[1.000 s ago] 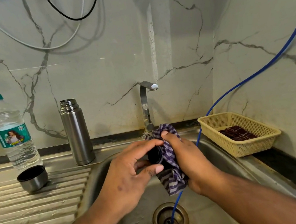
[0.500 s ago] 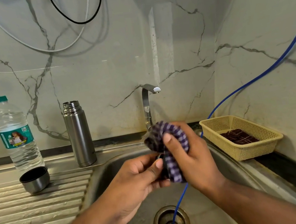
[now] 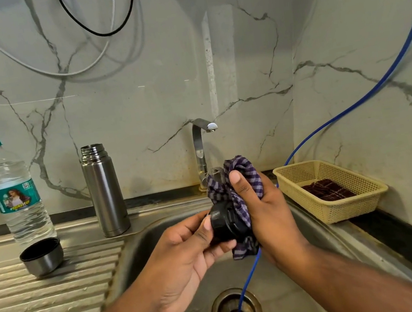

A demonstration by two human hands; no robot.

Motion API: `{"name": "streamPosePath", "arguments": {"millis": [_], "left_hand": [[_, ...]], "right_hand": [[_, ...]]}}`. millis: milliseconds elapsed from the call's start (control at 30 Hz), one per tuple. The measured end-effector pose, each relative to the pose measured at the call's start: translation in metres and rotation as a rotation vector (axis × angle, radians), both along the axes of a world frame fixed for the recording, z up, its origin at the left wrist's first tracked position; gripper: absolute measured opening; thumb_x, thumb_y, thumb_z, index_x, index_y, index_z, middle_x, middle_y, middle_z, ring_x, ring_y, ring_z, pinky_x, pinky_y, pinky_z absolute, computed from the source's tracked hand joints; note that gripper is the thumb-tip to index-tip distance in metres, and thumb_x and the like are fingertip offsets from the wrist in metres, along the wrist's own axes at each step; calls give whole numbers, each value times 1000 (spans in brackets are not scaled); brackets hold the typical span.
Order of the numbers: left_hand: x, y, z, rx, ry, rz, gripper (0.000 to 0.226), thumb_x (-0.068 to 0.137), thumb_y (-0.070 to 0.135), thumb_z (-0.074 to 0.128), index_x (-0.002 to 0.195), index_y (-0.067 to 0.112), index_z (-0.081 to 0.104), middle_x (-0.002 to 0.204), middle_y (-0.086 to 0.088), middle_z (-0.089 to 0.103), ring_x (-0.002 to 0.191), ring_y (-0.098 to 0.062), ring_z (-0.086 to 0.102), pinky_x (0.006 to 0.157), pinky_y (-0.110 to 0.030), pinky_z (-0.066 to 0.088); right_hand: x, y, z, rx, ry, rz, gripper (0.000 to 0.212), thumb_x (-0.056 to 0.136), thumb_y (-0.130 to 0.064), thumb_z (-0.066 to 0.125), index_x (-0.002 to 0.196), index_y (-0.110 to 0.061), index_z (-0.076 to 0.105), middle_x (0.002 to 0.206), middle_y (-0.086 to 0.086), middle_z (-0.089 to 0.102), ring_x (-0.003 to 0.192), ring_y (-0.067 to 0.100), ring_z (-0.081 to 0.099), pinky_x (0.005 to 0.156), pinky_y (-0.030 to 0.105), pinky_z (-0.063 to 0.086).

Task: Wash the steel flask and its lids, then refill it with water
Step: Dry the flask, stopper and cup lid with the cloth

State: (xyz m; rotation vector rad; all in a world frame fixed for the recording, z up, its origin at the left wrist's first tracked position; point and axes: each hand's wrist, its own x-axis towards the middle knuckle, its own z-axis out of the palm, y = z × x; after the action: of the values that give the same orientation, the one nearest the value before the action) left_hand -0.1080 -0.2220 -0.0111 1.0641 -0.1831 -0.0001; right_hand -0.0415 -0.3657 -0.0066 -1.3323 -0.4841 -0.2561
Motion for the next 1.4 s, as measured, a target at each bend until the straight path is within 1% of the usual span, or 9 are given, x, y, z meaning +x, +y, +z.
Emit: {"name": "streamPosePath", "arguments": {"millis": [200, 367, 500, 700, 900, 1033, 1167, 1267, 1400], "left_hand": [[4, 2, -4, -51, 8, 36, 30, 95, 9, 52, 108, -6, 75, 119, -23, 72, 102, -26, 74, 85, -35, 63], [-1, 4, -3, 507, -278, 168, 37, 92, 21, 62, 128, 19, 67, 121, 1, 75, 119, -16, 68, 99, -31, 55], [-9, 9, 6, 819, -452, 317, 38, 88, 27, 68, 122, 44, 63, 110, 27, 74, 107, 6, 68, 87, -7, 50], [-7, 22, 7, 1113, -557, 409, 57, 83, 21, 80, 121, 58, 59, 111, 47, 63, 110, 16, 62, 90, -4, 47], [-5, 16, 0, 1065, -496, 454, 53, 82, 24, 83, 121, 53, 62, 105, 52, 59, 107, 22, 59, 90, -1, 45], [3, 11, -8, 880, -378, 349, 51, 91, 28, 75, 131, 54, 61, 132, 29, 64, 132, 5, 53, 116, -38, 42], [0, 2, -6, 731, -331, 321, 49, 87, 33, 70, 131, 53, 61, 135, 25, 63, 132, 4, 52, 115, -36, 41], [-3, 5, -2, 670, -250, 313, 40, 90, 35, 75, 129, 40, 66, 124, 16, 71, 120, -2, 64, 106, -33, 50], [-4, 6, 4, 443, -70, 214, 39, 80, 36, 72, 110, 11, 75, 100, -11, 78, 85, -19, 73, 71, -26, 59]], "right_hand": [[-11, 3, -8, -257, -252, -77, 35, 98, -53, 56, 124, -30, 58, 108, -14, 71, 105, 5, 68, 86, 24, 55], [-6, -4, -3, -420, -460, -231, 37, 97, -54, 57, 126, -31, 59, 112, -13, 67, 106, 10, 67, 85, 28, 54], [-13, 2, 1, -191, -116, -89, 32, 97, -52, 56, 117, -30, 66, 106, -12, 74, 101, 3, 70, 88, 25, 55], [-9, 4, 2, 10, 573, 305, 42, 102, -45, 55, 119, -11, 72, 107, 11, 78, 101, 27, 76, 100, 46, 56], [0, 3, -7, -127, 236, 10, 30, 101, -49, 57, 117, -28, 70, 103, -7, 78, 97, 11, 75, 93, 39, 58], [-3, 0, -3, -278, -101, -172, 17, 99, -43, 58, 108, -31, 67, 93, -19, 72, 88, -1, 70, 72, 13, 52], [-2, -3, -1, -249, -165, -188, 22, 98, -43, 59, 111, -27, 65, 94, -16, 72, 88, 2, 70, 72, 17, 54], [-3, -3, -1, -264, -228, -206, 28, 95, -48, 57, 113, -28, 63, 95, -17, 71, 89, 3, 70, 72, 15, 52], [-2, -8, -1, -441, -454, -296, 35, 98, -52, 57, 125, -29, 58, 105, -17, 68, 99, 3, 67, 79, 13, 50]]}}
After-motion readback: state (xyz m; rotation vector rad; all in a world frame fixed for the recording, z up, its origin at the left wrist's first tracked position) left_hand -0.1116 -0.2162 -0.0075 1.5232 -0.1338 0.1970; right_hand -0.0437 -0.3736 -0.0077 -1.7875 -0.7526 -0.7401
